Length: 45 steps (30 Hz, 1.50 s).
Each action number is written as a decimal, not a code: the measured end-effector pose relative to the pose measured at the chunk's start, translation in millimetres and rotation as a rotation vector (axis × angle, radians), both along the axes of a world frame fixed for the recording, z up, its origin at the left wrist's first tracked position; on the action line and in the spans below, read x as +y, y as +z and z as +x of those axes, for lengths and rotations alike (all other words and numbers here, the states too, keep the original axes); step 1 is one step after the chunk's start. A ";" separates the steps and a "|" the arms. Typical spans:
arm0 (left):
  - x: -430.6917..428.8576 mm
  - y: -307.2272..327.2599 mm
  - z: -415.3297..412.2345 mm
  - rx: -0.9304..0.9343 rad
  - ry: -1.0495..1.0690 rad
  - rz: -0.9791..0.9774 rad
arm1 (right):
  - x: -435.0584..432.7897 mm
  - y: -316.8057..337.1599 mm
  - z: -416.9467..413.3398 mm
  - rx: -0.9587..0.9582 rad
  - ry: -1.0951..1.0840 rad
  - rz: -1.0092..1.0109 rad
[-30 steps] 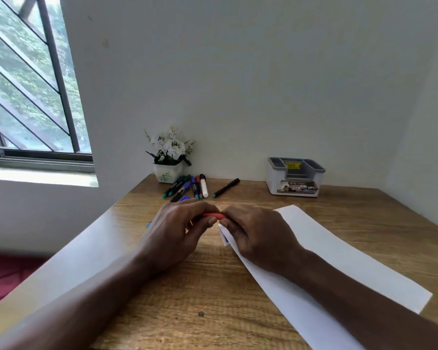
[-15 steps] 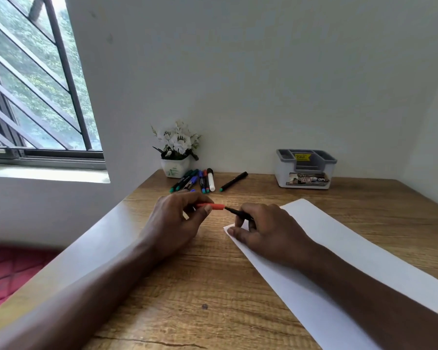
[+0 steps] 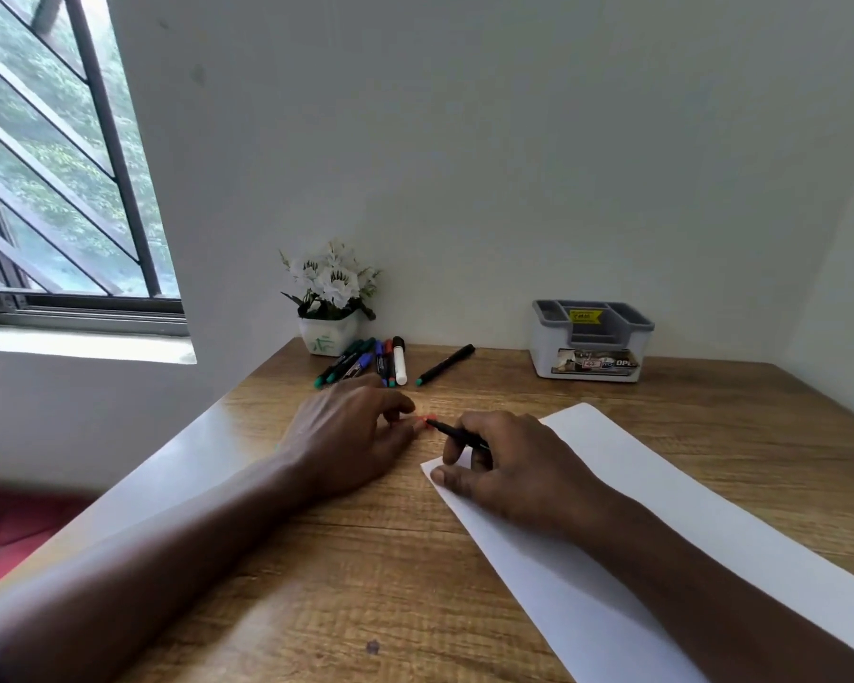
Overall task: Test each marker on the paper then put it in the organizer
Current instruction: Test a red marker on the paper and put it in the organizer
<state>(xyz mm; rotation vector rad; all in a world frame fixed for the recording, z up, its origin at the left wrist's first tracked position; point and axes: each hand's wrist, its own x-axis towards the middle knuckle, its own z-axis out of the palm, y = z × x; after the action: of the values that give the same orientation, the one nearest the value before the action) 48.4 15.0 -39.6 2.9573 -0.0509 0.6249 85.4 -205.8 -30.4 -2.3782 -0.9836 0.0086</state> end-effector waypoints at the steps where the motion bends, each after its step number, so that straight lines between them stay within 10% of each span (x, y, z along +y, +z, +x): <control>1: 1.1 0.0 -2.0 0.001 -0.011 -0.053 | -0.3 0.6 0.5 0.008 0.005 0.003; 22: -6.6 3.1 -11.5 0.394 -0.047 -0.260 | -13.6 9.3 0.1 0.039 0.020 0.355; 28: -8.0 5.5 -12.4 0.417 -0.050 -0.224 | -10.2 9.2 -2.1 0.817 0.120 0.861; 33: -8.1 7.8 -12.5 0.424 -0.064 -0.246 | -7.6 0.9 -0.5 0.440 -0.035 0.572; 45: -2.4 7.9 -8.7 0.360 -0.061 -0.317 | -8.1 3.5 -1.4 0.535 0.202 0.460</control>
<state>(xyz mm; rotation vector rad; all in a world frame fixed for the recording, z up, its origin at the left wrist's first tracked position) 39.7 12.6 -31.7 2.6964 -0.0079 0.0755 84.1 -213.8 -26.9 -1.7187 -0.8435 0.4250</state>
